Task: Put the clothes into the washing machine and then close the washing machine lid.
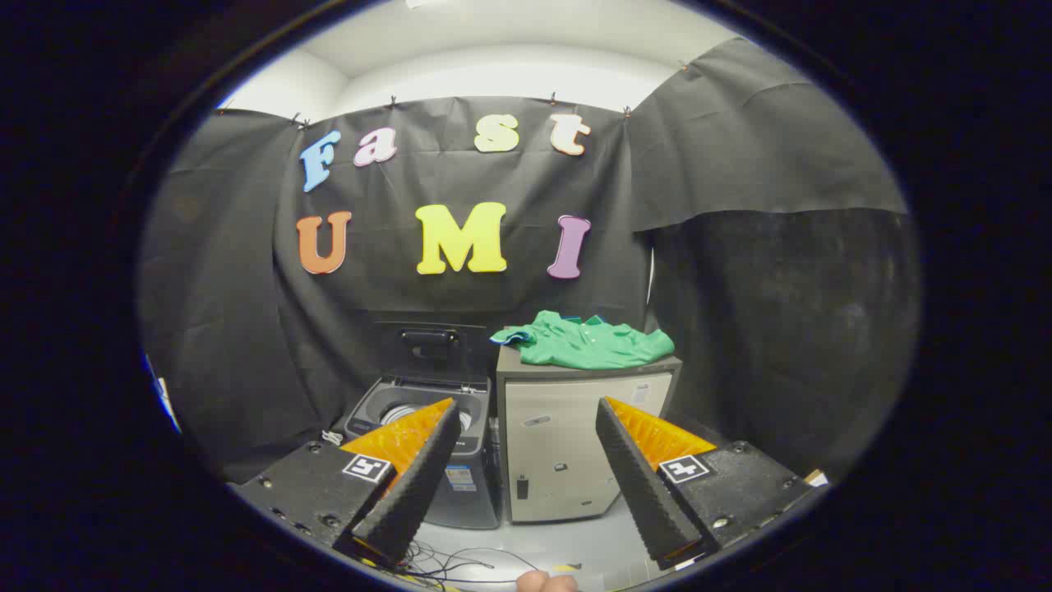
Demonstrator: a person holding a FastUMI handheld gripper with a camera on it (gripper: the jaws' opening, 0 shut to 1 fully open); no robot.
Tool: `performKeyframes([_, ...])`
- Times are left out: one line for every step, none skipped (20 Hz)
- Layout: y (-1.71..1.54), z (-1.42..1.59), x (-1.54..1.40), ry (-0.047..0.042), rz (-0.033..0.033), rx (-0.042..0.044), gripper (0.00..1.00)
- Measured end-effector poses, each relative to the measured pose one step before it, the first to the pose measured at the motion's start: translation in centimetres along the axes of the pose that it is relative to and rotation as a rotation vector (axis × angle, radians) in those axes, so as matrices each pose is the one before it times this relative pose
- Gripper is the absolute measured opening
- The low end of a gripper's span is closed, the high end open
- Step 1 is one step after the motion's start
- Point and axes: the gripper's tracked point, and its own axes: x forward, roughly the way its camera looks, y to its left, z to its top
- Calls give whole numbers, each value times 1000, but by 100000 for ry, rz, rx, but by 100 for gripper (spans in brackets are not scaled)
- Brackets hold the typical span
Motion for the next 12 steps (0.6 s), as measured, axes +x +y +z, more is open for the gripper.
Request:
performKeyframes([-54, 199, -10, -342, -231, -736, 100])
performKeyframes([-98, -111, -17, -384, -375, -918, 100])
performKeyframes([10, 118, -111, -682, 176, -842, 100])
performKeyframes([-4, 85, -55, -359, -50, -647, 100])
performKeyframes([33, 111, -14, -617, 217, -581, 100])
performKeyframes([33, 291, 3, -701, 50, -334, 100])
performKeyframes([15, 75, 59, -24, 143, -833, 100])
performKeyframes([-8, -269, 193, 338, 260, -533, 100])
performKeyframes([76, 10, -4, 256, 232, -127, 100])
performKeyframes([32, -123, 124, 504, 283, -100, 100])
performKeyframes([63, 16, 85, 139, 393, -225, 100])
performKeyframes([39, 90, 68, -84, 76, -301, 100])
